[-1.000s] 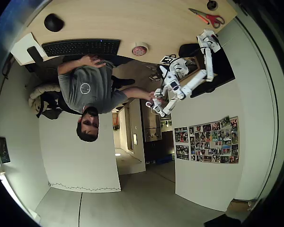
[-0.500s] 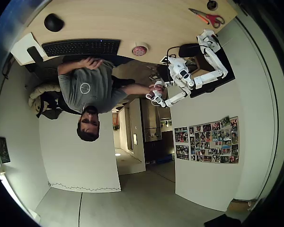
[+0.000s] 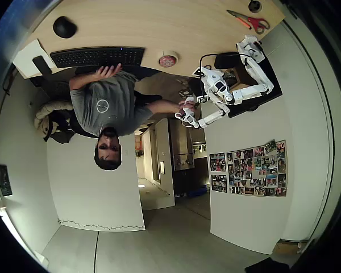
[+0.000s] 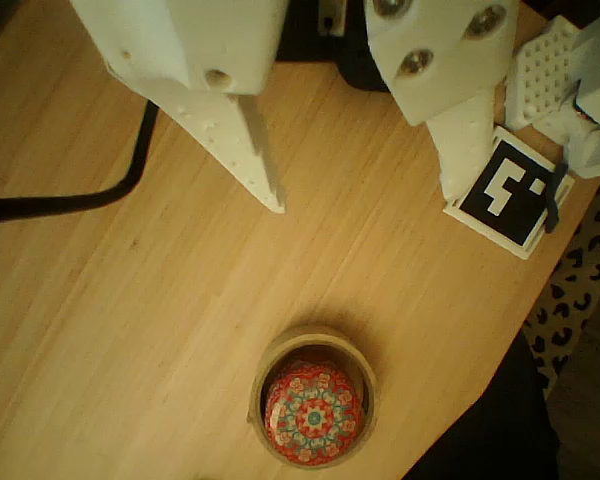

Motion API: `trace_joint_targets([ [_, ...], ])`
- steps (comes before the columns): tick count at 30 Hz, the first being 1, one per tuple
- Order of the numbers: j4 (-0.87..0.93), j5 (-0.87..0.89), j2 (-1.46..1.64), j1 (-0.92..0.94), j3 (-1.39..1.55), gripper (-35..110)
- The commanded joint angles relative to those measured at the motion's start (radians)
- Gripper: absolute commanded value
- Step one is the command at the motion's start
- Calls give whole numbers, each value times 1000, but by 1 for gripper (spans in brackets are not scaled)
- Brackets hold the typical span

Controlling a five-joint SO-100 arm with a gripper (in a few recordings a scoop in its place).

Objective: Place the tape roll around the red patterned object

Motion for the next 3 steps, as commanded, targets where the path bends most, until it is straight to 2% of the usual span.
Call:
trace_joint_targets([
  [1, 5, -15, 44, -2, 15, 40],
  [3, 5, -18, 48, 2, 14, 40],
])
